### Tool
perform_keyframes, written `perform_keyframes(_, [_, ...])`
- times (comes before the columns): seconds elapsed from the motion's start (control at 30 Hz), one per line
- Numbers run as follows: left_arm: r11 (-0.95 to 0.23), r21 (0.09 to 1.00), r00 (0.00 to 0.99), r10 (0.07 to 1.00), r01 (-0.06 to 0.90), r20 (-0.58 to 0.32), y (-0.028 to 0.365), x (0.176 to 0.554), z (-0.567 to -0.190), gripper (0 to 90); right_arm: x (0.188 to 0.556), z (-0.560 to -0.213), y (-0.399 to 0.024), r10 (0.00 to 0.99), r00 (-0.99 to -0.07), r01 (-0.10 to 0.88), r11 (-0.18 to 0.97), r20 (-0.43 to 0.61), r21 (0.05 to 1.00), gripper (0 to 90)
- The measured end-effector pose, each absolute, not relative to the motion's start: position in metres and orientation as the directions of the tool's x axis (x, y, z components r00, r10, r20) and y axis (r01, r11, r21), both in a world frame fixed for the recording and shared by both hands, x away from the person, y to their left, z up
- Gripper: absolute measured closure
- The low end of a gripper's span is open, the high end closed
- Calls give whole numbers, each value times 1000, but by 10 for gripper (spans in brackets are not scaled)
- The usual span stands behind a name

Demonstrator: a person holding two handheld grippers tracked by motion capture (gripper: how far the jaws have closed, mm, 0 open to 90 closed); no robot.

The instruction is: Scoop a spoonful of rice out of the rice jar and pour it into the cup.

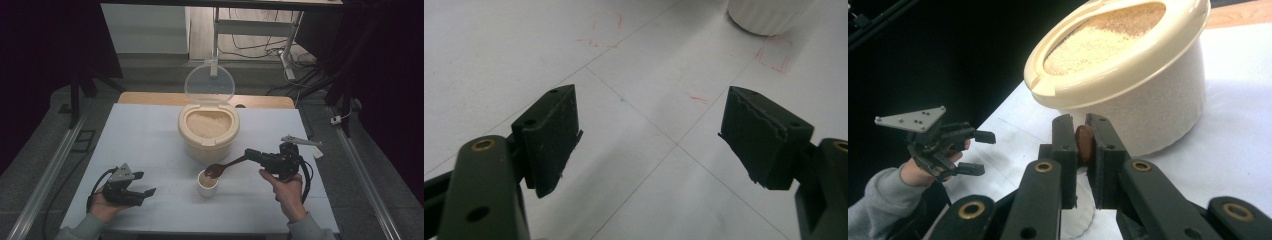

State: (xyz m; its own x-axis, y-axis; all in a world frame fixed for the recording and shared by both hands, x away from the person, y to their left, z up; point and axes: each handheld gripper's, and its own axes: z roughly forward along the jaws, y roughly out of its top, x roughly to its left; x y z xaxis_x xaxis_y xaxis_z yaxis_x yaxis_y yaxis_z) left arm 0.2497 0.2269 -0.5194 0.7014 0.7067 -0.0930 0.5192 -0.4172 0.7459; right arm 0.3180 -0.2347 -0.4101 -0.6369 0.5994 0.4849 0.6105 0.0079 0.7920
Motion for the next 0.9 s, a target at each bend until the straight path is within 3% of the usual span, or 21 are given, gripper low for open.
perform_keyframes(0.9, [-411, 748, 698, 710, 520, -95, 228, 250, -519, 228, 325, -413, -254, 520, -674, 574, -79, 525, 815, 831])
